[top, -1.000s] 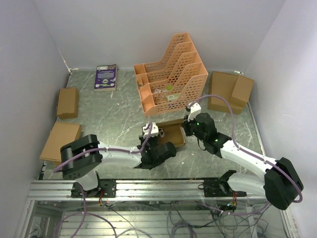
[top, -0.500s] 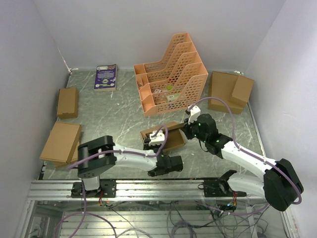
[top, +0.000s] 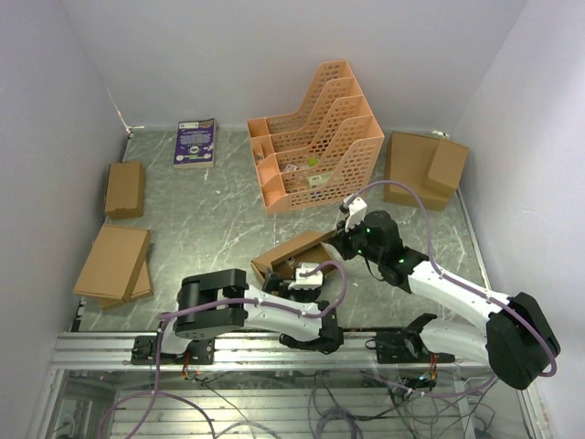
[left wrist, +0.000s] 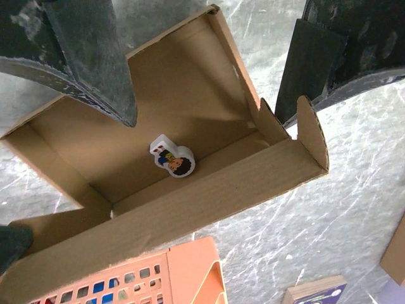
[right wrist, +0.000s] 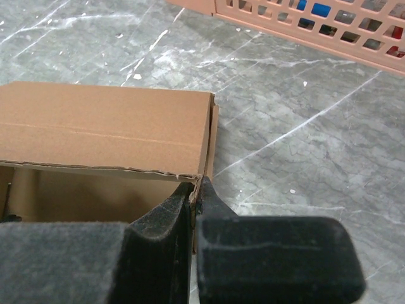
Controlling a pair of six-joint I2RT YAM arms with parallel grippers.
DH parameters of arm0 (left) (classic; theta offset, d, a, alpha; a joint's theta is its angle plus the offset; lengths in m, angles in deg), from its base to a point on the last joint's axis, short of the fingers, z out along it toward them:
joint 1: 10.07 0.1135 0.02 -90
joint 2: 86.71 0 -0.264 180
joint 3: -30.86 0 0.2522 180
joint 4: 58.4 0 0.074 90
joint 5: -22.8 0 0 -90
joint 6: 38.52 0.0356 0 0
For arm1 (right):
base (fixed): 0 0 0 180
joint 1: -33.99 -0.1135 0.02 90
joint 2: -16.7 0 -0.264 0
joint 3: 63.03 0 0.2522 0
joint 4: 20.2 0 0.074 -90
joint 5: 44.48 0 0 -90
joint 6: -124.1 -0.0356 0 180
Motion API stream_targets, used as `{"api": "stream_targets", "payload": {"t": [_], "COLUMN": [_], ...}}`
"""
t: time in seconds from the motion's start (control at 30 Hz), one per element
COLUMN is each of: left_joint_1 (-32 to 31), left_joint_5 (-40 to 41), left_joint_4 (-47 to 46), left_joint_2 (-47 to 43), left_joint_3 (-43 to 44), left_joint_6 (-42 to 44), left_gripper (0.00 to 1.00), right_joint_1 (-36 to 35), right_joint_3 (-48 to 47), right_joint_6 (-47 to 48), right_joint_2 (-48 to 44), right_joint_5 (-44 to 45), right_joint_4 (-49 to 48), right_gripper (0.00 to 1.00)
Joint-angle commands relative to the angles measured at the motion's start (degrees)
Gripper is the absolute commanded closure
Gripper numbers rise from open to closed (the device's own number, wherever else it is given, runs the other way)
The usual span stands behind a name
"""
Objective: Fold the paper box
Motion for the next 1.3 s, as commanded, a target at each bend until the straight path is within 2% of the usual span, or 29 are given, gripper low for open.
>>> {"api": "stream_targets", "payload": {"t": [0.0,0.07,0.13,0.23,0.57,0.93,1.1,1.27], "left_joint_1": [-0.7,-0.8,-0.8,-0.8,-0.8,-1.0,-1.4,-1.5], "left_joint_5": [2.5,0.8,-1.6,-5.7,-18.3,-30.7,-36.7,-38.1], "left_joint_4": [-1.5,-7.7,-19.8,-32.7,-58.4,-60.1,-66.2,-67.3], "left_joint_2": [-3.1,-4.1,-5.8,-8.2,-11.0,-15.2,-20.5,-30.2], "left_joint_3": [3.4,2.7,-0.2,-4.8,-9.2,-10.1,-12.7,-12.0], "left_joint_6": [-9.5,-3.4,7.8,17.4,40.2,47.2,55.3,64.6], "left_gripper": [0.0,0.01,0.02,0.02,0.02,0.02,0.02,0.0], "right_joint_1": [-1.3,-1.4,-1.3,-1.3,-1.4,-1.5,-1.4,-1.4], "right_joint_3": [1.5,1.6,1.7,1.8,2.0,2.3,2.5,2.6], "right_joint_6": [-1.1,-0.9,-0.8,-1.4,-1.6,-0.9,-0.1,-0.1], "right_joint_2": [0.2,0.2,0.0,-0.2,0.4,0.6,0.8,0.9], "right_joint_5": [-5.6,-5.8,-5.9,-6.4,-6.5,-5.5,-6.0,-5.9], "right_joint_4": [0.7,0.6,0.4,0.0,-1.7,-2.0,-2.1,-2.3], "right_gripper": [1.0,1.0,1.0,1.0,1.0,1.0,1.0,1.0]}}
